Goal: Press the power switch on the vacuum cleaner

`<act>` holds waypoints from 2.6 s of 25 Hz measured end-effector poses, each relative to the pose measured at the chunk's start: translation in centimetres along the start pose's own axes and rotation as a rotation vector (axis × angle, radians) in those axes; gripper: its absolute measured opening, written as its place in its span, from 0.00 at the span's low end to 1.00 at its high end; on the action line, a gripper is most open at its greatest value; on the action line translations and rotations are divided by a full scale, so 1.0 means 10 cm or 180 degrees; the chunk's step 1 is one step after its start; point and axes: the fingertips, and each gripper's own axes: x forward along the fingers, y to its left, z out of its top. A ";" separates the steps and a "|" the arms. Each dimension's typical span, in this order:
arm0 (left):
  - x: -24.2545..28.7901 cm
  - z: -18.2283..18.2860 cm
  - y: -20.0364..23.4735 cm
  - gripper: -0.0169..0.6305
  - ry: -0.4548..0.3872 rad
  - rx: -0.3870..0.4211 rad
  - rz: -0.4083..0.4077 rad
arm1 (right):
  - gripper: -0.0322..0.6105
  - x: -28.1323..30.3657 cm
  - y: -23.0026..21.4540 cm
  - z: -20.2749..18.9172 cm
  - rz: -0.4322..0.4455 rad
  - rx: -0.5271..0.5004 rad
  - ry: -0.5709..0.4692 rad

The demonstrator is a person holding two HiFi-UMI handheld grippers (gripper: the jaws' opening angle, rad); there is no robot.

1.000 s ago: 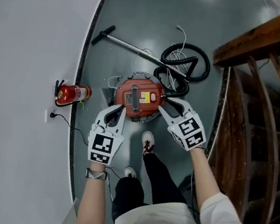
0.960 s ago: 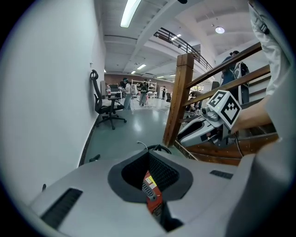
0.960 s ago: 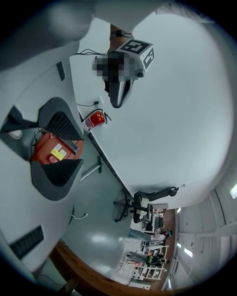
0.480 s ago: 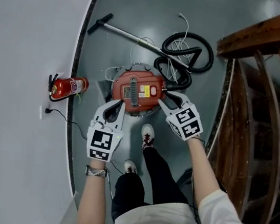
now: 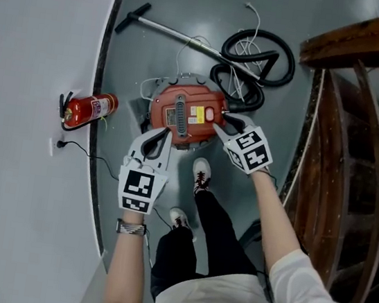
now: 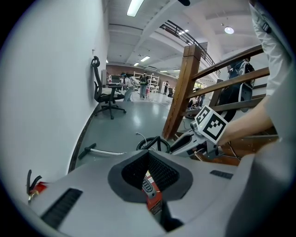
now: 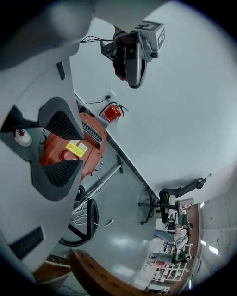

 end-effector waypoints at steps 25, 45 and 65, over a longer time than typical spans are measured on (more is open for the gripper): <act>0.11 -0.29 -0.01 0.02 0.0089 -0.0135 -0.0010 | 0.27 0.72 -0.23 -0.51 0.0046 0.0375 0.0425; 0.12 -0.47 -0.06 0.02 0.0158 -0.0205 -0.0074 | 0.28 0.87 -0.31 -0.61 0.0049 0.0726 0.0374; 0.18 -0.53 -0.16 0.02 0.0209 -0.0196 -0.0128 | 0.30 0.89 -0.31 -0.63 0.0109 0.0660 0.0434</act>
